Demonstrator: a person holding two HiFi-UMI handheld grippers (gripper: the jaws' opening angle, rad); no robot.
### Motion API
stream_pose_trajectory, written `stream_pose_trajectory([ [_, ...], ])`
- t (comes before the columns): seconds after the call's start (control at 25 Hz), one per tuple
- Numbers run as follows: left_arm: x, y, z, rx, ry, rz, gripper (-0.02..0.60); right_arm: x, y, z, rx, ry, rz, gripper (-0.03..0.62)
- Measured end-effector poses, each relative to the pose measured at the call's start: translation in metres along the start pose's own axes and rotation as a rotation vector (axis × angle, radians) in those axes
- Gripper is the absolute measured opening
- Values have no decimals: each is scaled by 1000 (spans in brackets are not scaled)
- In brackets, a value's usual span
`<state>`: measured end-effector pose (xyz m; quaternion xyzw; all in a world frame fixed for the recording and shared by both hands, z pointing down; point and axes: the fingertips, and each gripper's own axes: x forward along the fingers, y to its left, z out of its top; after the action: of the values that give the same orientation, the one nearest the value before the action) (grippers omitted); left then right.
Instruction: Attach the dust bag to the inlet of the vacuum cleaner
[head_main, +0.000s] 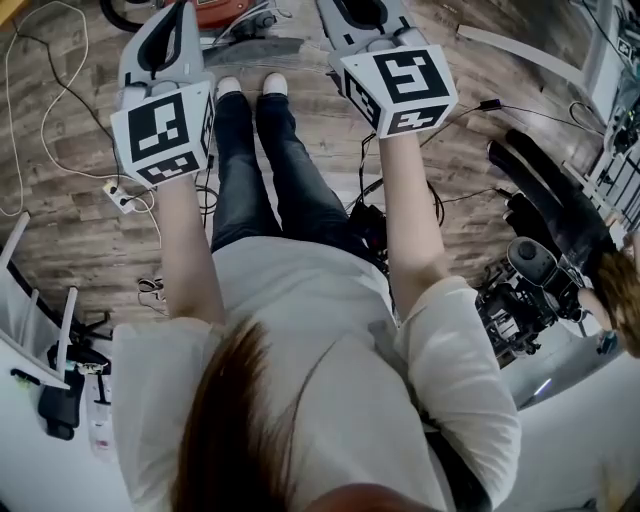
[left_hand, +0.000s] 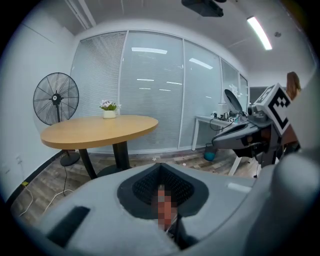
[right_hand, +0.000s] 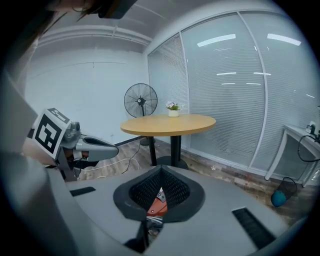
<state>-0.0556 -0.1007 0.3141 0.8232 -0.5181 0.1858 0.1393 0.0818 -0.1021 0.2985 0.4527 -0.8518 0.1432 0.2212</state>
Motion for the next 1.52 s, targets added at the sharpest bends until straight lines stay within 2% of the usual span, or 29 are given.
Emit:
stream_pose_trajectory([
  [0.4, -35, 2, 47, -31, -77, 4, 17, -47, 11, 39, 1, -52, -38, 2],
  [1.08, -88, -20, 103, -18, -144, -35, 16, -122, 19, 76, 26, -125, -122, 2],
  [1.32, -112, -27, 126, -27, -175, -38, 17, -152, 27, 82, 39, -132, -118, 2],
  [1.52, -131, -38, 145, -32, -205, -71, 17, -170, 32, 102, 26, -168, -117, 2],
])
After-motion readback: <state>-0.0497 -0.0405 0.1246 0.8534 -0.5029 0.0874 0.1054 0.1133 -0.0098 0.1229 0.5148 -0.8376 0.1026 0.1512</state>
